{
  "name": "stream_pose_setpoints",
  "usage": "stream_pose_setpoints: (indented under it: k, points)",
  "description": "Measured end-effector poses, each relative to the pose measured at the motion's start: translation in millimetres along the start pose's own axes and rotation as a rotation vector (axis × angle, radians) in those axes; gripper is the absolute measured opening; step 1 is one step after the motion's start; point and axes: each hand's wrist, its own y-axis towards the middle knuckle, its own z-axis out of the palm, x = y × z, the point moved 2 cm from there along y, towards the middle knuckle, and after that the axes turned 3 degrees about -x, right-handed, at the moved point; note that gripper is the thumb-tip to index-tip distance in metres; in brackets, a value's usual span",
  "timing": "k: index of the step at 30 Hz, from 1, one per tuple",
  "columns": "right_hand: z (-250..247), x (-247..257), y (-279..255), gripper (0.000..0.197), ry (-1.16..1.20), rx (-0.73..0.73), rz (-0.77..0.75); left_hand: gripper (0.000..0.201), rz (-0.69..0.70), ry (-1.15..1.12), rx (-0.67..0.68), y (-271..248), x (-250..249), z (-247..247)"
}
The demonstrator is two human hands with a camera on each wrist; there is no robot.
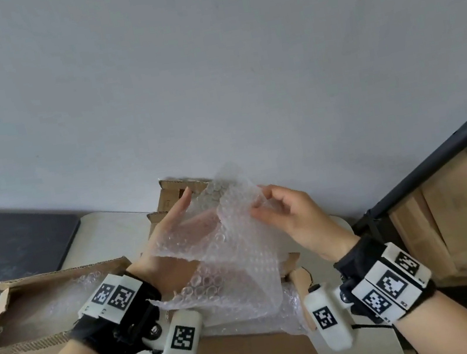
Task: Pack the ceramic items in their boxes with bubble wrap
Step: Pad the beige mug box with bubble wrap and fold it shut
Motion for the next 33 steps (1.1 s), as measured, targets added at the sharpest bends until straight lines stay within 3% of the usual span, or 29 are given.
stream_pose_setpoints:
  k: [2,3,5,6,8,11,12,14,15,17,20,24,29,33]
  points:
    - [2,0,1,0.003,0.055,0.000,0.011,0.043,-0.028,0.012,-0.202,-1,-4,6]
    - [1,0,1,0.002,0.034,-0.045,0.006,0.040,0.014,0.060,-0.186,-2,-6,4]
    - [-4,-2,3,0.011,-0.066,-0.174,-0.025,0.060,0.141,0.282,-0.187,-6,-9,-6]
    - [-9,-3,3,0.021,-0.116,-0.246,-0.041,0.069,0.114,0.282,-0.302,-8,-11,-12]
    - [-17,-5,0,0.038,-0.172,-0.402,-0.084,0.065,0.084,0.267,-0.562,-12,-8,-34]
    - [-21,-1,-12,0.031,-0.257,-0.637,-0.246,0.058,0.142,0.373,-0.741,-26,-9,-42]
    - [-19,3,-18,0.023,-0.290,-0.685,-0.348,0.065,0.082,0.389,-0.718,-30,-7,-42]
    - [-9,9,-30,0.013,-0.355,-0.687,-0.542,0.086,-0.170,0.328,-0.480,-34,6,-37]
    - [-2,10,-37,0.010,-0.376,-0.632,-0.608,0.095,-0.281,0.224,-0.325,-35,13,-31]
    - [13,9,-48,0.005,-0.362,-0.441,-0.648,0.102,-0.357,-0.026,-0.127,-34,25,-20]
    - [27,-6,-64,0.003,-0.166,-0.094,-0.437,0.104,-0.261,-0.224,-0.042,-31,37,-14]
    - [26,-34,-74,0.019,0.028,0.027,-0.123,0.099,-0.266,-0.260,-0.120,-35,44,-27]
    - [21,-75,-71,0.020,0.095,0.002,0.190,0.083,-0.374,0.155,-0.135,-42,52,-31]
    - [19,-100,-65,0.027,-0.006,-0.022,0.290,0.073,-0.365,0.571,-0.320,-34,59,-28]
